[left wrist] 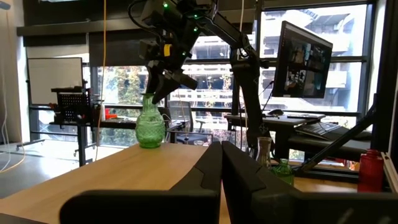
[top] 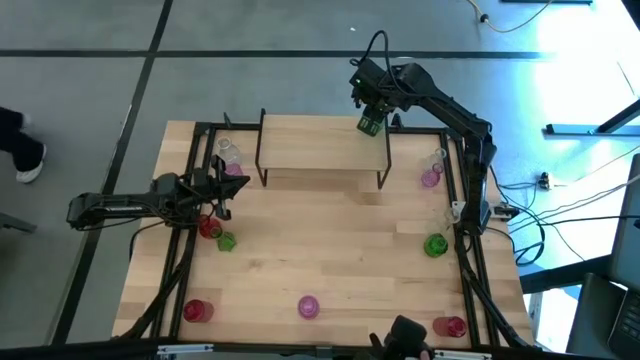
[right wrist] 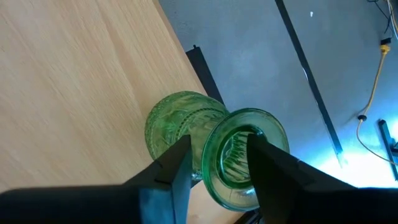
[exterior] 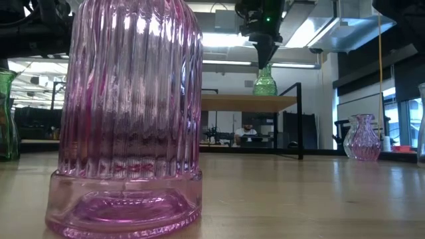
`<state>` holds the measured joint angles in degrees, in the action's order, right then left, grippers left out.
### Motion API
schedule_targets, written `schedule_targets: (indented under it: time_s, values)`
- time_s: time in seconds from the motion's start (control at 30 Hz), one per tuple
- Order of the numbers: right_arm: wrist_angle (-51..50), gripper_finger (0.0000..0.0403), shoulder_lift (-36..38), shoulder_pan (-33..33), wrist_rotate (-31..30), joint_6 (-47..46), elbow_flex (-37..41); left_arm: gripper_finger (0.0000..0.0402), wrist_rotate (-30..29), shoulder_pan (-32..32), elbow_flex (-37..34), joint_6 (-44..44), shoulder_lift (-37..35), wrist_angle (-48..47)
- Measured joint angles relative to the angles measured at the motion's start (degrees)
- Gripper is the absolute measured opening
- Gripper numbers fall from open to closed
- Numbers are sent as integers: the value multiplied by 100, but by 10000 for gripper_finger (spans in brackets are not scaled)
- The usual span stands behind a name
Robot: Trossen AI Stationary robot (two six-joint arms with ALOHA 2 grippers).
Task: Sort vases onto shelf
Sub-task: Put the middle green vase on the shelf, then put the right green vase on the shelf aligned with the other green vase
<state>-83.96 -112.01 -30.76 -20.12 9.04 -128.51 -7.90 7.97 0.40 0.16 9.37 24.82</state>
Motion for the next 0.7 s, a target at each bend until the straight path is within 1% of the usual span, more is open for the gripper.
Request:
schedule_targets:
  time_s: [0.13,0.23,0.43,0.57,0.7]
  values:
    - [-9,178,0,0,8,20,0,0,2,-1,1,0,1,0]
    - [-9,187,23,1,17,24,0,0,0,0,0,0,0,0]
    - [-143,185,130,4,70,23,-244,0,0,0,0,0,0,0]
    - [-401,184,156,70,384,-85,-644,0,2,0,0,0,0,0]
    - [-522,184,445,329,455,-98,-573,0,7,-1,1,0,1,0]
